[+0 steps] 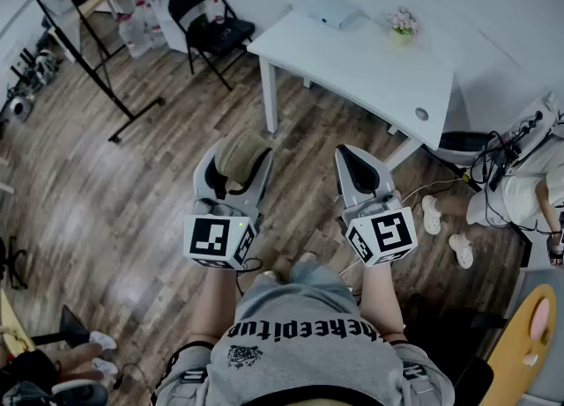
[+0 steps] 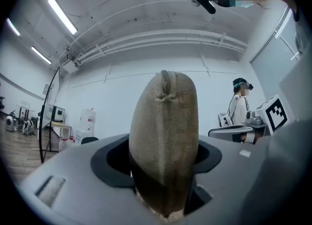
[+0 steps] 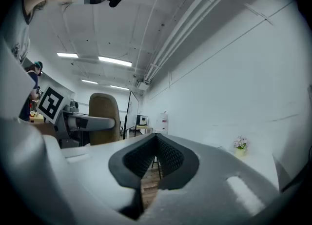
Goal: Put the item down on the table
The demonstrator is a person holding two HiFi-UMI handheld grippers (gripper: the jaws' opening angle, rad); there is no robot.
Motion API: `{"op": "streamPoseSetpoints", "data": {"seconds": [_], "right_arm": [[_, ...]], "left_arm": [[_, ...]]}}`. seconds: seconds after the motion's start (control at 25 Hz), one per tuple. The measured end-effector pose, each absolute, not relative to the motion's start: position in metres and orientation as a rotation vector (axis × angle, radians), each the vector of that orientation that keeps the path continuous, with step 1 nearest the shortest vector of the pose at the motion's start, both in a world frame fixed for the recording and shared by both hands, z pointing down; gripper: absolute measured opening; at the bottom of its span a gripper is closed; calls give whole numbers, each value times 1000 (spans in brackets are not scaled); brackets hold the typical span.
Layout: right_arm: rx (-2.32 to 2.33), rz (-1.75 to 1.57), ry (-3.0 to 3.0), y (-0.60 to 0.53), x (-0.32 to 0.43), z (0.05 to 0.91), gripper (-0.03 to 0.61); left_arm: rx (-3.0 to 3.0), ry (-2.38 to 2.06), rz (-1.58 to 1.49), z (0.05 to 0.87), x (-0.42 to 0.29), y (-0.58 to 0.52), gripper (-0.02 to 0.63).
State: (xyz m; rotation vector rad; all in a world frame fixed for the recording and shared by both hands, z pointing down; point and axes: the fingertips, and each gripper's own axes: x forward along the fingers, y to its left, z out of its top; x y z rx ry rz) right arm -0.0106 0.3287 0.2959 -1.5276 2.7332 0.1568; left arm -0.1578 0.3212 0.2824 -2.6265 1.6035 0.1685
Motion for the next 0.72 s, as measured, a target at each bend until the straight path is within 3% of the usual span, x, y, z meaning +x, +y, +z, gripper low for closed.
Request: {"op": "streamPoseSetpoints", "data": {"seconds": [0.72], "right_arm": [[-1506,122,2750,289,15,300,2]], "left_arm": [[-2604,1647,195,281,-136,288,313]]}}
